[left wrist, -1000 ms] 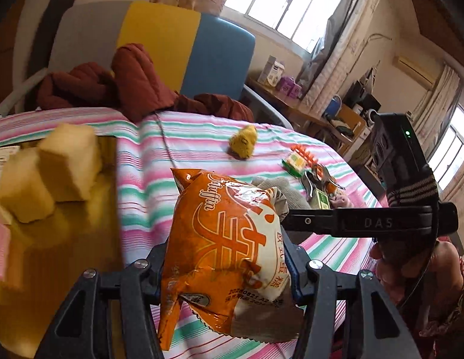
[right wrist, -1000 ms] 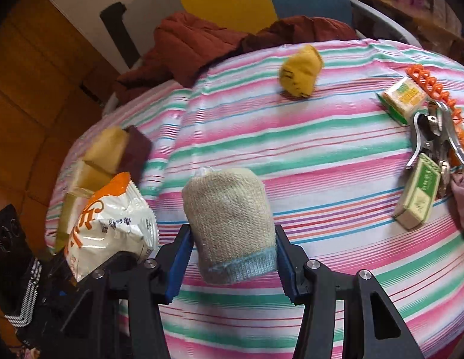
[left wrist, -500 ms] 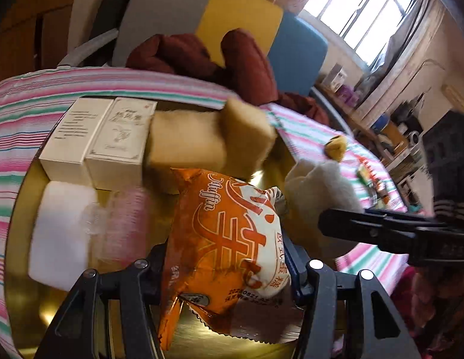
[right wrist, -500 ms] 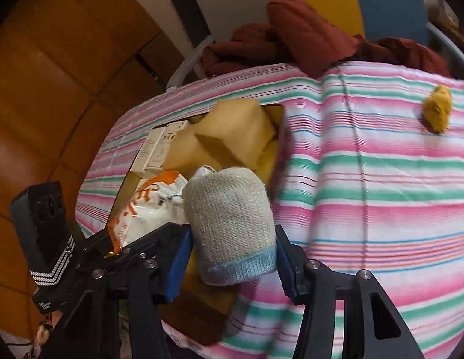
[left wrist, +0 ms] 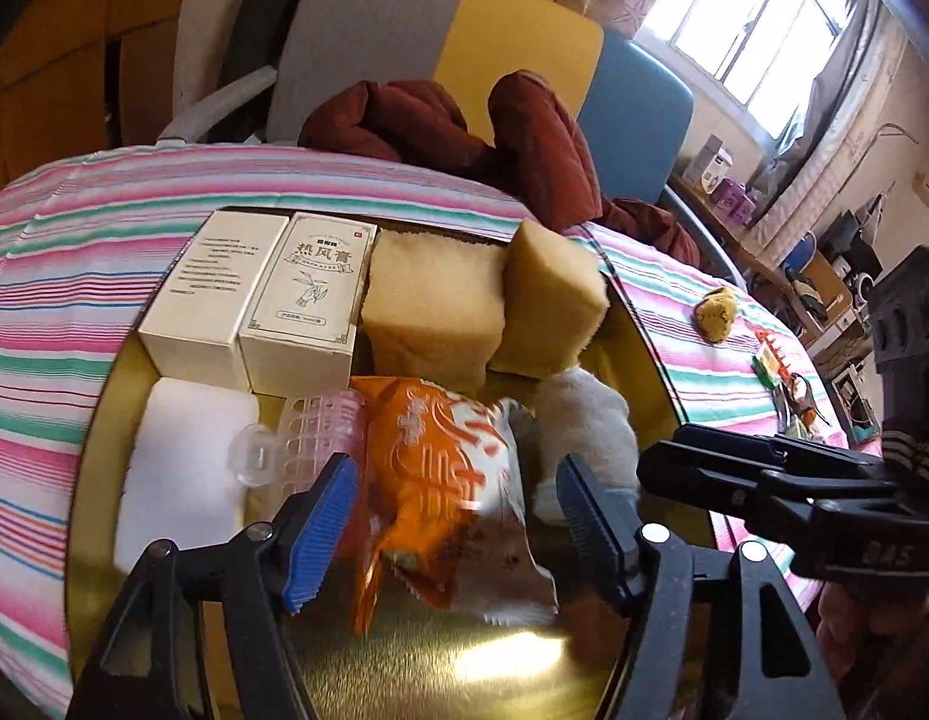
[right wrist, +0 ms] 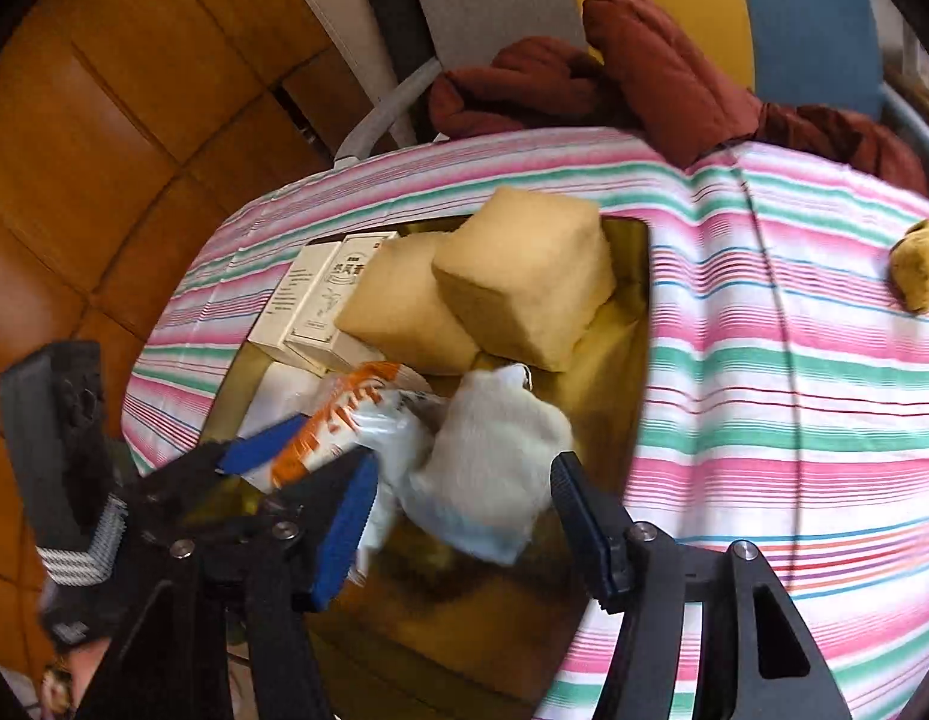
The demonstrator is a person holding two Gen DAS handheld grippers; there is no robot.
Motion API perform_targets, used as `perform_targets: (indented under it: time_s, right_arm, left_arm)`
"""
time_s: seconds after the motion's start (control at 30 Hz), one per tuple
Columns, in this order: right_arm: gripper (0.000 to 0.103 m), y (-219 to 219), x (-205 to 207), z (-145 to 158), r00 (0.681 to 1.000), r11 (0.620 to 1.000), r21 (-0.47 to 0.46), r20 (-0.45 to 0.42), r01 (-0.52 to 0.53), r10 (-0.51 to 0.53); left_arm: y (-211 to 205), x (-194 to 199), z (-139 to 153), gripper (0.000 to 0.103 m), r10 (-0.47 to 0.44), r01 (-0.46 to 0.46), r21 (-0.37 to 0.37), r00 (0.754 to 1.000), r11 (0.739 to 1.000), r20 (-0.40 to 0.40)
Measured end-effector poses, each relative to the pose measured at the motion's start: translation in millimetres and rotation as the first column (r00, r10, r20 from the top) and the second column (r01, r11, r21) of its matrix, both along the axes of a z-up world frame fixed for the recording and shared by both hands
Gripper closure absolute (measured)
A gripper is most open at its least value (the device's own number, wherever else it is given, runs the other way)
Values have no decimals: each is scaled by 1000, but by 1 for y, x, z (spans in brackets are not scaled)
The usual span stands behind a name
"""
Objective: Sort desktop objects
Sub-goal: 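Carry the snack bag and beige sock into the gold tray, then open both grippers to drop the bag and sock and withdraw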
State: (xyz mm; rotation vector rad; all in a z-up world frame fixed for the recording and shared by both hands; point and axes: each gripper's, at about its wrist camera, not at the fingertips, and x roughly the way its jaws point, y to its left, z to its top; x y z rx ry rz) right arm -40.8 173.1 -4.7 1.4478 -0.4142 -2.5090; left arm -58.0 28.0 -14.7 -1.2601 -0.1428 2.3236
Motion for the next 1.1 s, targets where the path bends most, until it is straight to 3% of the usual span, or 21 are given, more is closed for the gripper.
perform_targets:
  time_s: [0.1,0.23,0.37,0.57,0.7,0.8,0.93,1.1]
  right_arm:
    - [45,-1,7,-1,1000,1000,13,1,-18,18]
    - [64,-4,10,-4,999,996,82,8,-48,47]
    - [67,-10,-5,-18,996,993,93,65,-68,63]
    - [66,-13,-26,-18,994,990,96,40,-101,97]
    - [66,15,-5,0,996,996,23,-37,-82,83]
    - [61,39,15,17,995,999,26,-88,-43,45]
    - [50,73,40,28,994,998,70,-109,2,6]
    - [48,123,60,25,995,988,135,-74,79,-69]
  left_arm:
    - [1,9,2,36,-12,11,-54,1000,999,-12]
    - [5,12,-7,44,-22,21,-132,1000,991,-10]
    - [6,2,-11,46,9,-11,-145,1000,989,-20]
    - [3,-10,-9,44,103,-101,-94,994,990,24]
    - [-6,1,-1,39,145,-144,-54,989,988,10]
    - [-8,14,6,36,177,-177,-35,984,984,-25]
    - [4,25,12,35,155,-155,18,987,988,-39]
    - [39,37,24,32,51,-48,61,998,997,-46]
